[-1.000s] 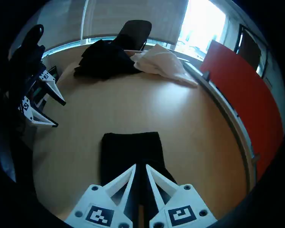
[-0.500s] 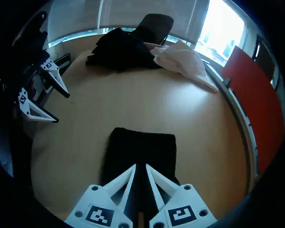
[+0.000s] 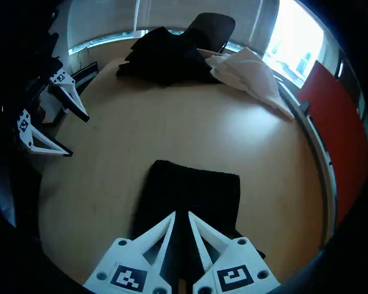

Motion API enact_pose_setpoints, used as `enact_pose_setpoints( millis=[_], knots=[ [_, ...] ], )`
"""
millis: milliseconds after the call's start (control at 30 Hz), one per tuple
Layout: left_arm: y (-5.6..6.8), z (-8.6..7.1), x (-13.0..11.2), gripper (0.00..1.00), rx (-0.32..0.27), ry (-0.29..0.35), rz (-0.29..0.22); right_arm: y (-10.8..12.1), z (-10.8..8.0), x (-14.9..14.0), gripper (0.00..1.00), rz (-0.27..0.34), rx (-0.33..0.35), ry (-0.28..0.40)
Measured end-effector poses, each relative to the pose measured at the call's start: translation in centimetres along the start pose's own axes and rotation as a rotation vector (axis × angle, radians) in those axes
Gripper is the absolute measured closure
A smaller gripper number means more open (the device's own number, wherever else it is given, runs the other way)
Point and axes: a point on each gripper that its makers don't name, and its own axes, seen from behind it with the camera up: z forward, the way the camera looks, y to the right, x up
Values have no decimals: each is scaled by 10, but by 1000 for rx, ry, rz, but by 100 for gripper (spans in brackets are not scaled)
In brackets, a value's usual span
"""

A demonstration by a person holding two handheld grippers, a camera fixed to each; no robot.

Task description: Fold towel

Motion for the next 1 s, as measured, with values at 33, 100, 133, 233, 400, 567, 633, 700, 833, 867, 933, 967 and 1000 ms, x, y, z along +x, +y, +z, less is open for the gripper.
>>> enact_pose_setpoints(
  millis=[33, 100, 133, 233, 400, 567, 633, 700, 833, 867, 933, 967, 1000],
  knots=[
    [0, 0, 0, 10, 0, 0, 0, 0, 0, 0, 97, 2, -1, 1],
    [0, 0, 0, 10, -1, -1, 0, 0, -2, -1, 97, 8, -2, 2],
    [0, 0, 0, 10, -1, -1, 1, 0, -2, -2, 97, 11, -3, 3],
    [0, 0, 0, 10, -3, 0, 4, 1, -4, -3, 97, 19, -6, 7],
    [1, 1, 2, 10, -5, 2, 11, 1, -11, -5, 97, 34, -13, 15],
    [2, 1, 3, 10, -8, 3, 13, -1, -26, -12, 97, 64, -29, 25],
    [2, 1, 3, 10, -9, 3, 16, -2, -34, -18, 97, 78, -39, 27],
    [2, 2, 3, 10, -10, 3, 19, -3, -43, -26, 97, 95, -50, 27],
    [3, 3, 3, 10, -14, 1, 24, -8, -60, -43, 97, 135, -69, 20],
    [3, 4, 3, 10, -15, 0, 26, -10, -64, -48, 97, 146, -74, 18],
    [4, 4, 4, 10, -17, 0, 30, -14, -72, -58, 97, 171, -83, 13],
    [5, 4, 4, 10, -18, 0, 32, -16, -76, -63, 97, 183, -87, 10],
    [5, 4, 4, 10, -19, -1, 34, -18, -79, -69, 97, 197, -92, 7]
  ],
)
